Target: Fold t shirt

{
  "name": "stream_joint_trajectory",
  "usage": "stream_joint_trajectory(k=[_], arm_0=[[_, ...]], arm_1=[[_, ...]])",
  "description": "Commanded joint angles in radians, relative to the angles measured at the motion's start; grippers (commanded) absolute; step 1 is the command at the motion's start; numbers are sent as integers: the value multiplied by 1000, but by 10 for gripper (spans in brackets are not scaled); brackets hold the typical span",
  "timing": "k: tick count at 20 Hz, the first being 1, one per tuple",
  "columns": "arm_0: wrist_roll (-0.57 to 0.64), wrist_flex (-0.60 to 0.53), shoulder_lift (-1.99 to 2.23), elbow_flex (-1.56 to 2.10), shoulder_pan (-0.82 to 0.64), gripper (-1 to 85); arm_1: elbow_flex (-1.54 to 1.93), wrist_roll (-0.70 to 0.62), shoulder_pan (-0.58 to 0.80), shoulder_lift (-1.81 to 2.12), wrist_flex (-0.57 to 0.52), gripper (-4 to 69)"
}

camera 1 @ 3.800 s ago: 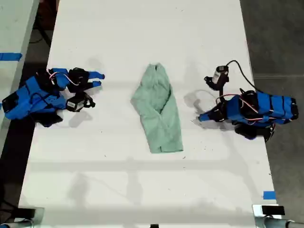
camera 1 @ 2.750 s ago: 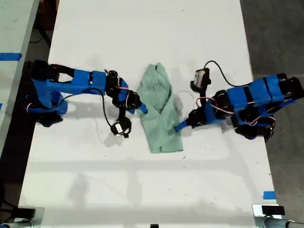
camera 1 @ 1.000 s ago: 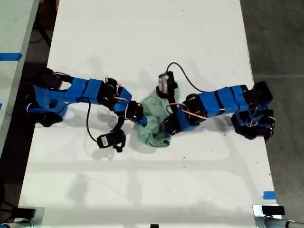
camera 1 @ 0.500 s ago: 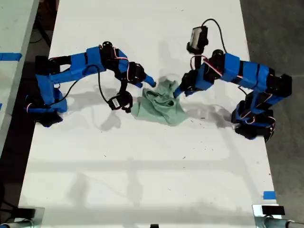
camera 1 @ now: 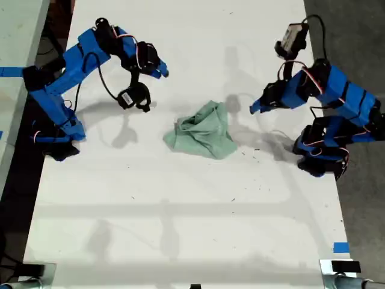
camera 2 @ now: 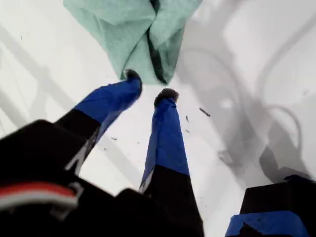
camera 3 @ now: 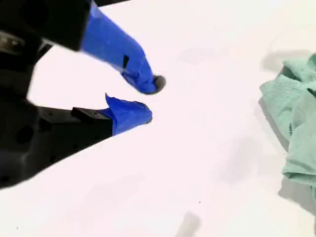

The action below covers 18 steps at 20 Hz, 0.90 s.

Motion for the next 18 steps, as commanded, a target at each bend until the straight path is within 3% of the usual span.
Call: stream_joint_trajectory(k=[1, 2, 4, 6, 8, 10, 11, 12, 13, 14, 15, 16, 18], arm_0=[[-66, -64, 382, 282, 61, -2], [-115, -186, 591, 517, 78, -2], [-149, -561, 1072, 1086, 121, -2], [-195, -690, 1539, 1555, 107, -2], [-213, -652, 1844, 1878, 80, -2], [-175, -739, 1838, 2059, 17, -2], [-170, -726, 1802, 2062, -28, -2], [-190, -675, 1841, 2062, -52, 7], [-244, -641, 1839, 2062, -103, 70], [-336, -581, 1839, 2062, -155, 104], [-390, -535, 1839, 2062, -198, 101], [-397, -523, 1839, 2062, -202, 42], [-405, -508, 1839, 2062, -179, -2]], arm_1=[[195, 72, -149, 307, -77, 6], [284, 74, -195, 451, -83, 7], [445, 89, -287, 683, -81, 8], [641, 107, -388, 877, -158, 8], [857, 54, -448, 1060, -249, 9], [982, -101, -419, 1055, -284, 9], [1052, -233, -416, 1057, -324, 8], [1109, -232, -397, 1057, -336, 7], [1163, -249, -374, 1057, -362, 10], [1216, -247, -331, 1057, -367, 51], [1270, -255, -282, 1057, -365, 76], [1307, -221, -230, 1057, -380, 100], [1307, -155, -219, 1057, -370, 111]])
